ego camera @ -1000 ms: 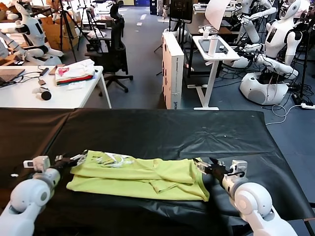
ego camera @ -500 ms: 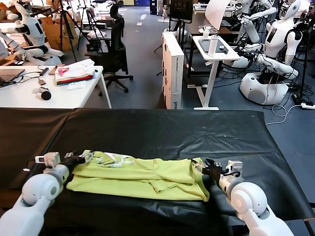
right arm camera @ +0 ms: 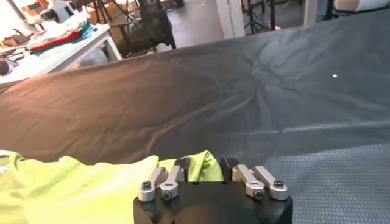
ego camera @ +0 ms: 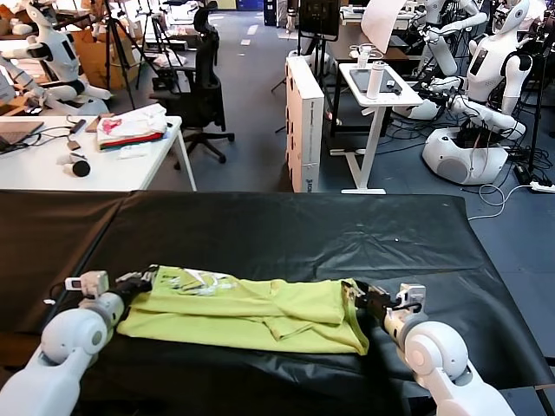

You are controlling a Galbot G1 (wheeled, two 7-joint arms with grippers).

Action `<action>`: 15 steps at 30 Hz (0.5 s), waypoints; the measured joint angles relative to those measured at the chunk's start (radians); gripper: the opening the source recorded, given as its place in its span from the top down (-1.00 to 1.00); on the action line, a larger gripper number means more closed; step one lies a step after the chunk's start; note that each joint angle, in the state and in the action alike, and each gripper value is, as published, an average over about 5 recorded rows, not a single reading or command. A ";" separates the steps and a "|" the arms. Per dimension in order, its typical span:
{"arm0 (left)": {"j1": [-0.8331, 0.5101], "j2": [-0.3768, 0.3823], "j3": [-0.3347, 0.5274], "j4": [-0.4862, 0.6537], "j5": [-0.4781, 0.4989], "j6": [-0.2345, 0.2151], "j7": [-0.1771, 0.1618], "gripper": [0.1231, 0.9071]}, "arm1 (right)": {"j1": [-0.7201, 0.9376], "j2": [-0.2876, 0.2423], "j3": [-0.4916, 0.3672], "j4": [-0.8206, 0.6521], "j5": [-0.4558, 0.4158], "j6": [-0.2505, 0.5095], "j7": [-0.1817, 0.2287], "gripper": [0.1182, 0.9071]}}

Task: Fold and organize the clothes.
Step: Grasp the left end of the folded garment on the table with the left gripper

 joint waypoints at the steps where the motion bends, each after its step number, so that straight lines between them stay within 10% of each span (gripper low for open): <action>1: 0.000 0.000 -0.003 -0.003 -0.001 -0.001 0.000 0.77 | 0.000 0.000 0.000 0.000 0.000 0.000 0.000 0.85; 6: -0.013 0.002 -0.016 -0.009 0.001 -0.010 -0.006 0.70 | 0.001 0.002 -0.001 -0.002 -0.001 0.000 -0.001 0.94; 15: -0.012 -0.016 -0.009 0.023 -0.002 -0.005 -0.009 -0.60 | 0.002 0.004 -0.002 -0.003 -0.002 -0.001 -0.003 0.94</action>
